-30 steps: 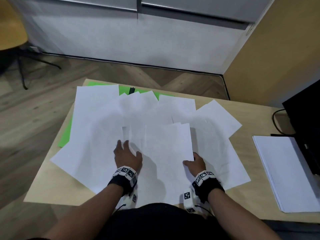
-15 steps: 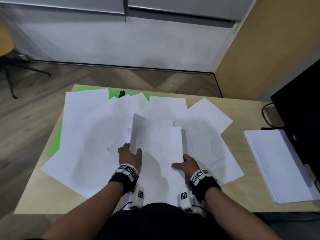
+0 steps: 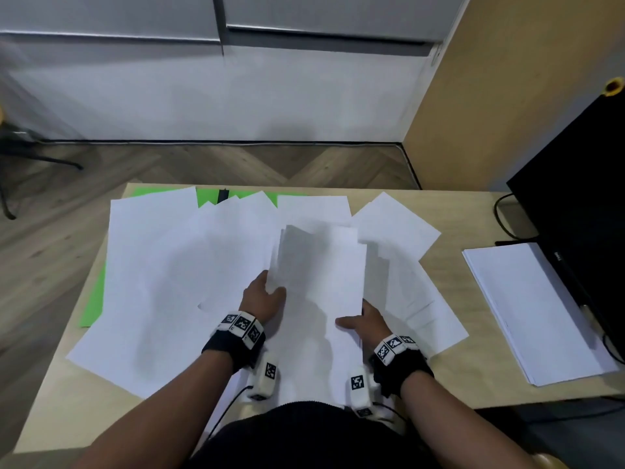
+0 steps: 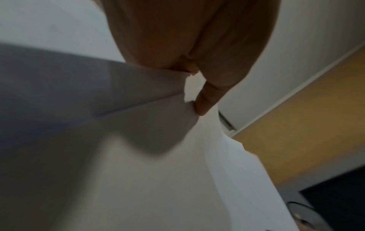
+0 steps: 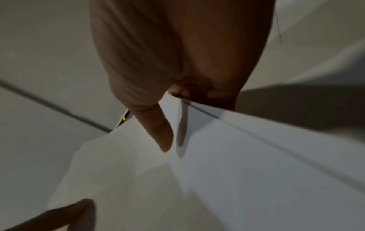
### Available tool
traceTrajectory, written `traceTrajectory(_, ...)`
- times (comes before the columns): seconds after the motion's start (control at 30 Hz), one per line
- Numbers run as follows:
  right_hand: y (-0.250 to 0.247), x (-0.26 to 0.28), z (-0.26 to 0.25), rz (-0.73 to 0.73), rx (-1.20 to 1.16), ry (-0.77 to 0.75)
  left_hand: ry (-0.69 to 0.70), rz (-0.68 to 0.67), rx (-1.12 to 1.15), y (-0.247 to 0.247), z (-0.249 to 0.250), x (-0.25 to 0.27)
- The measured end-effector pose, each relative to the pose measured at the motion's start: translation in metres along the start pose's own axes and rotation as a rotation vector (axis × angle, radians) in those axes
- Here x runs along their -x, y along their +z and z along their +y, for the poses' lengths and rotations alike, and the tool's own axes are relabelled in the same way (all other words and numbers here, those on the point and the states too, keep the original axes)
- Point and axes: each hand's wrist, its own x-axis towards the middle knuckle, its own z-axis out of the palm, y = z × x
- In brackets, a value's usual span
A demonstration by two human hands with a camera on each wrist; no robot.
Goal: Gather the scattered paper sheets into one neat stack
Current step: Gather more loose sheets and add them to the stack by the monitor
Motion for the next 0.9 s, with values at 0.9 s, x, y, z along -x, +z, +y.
traceTrajectory(0.9, -0.002, 0.033, -0.090, 0.453, -0.078, -0.421, 0.141, -0.022, 0.398, -0.019, 0.087, -0.003)
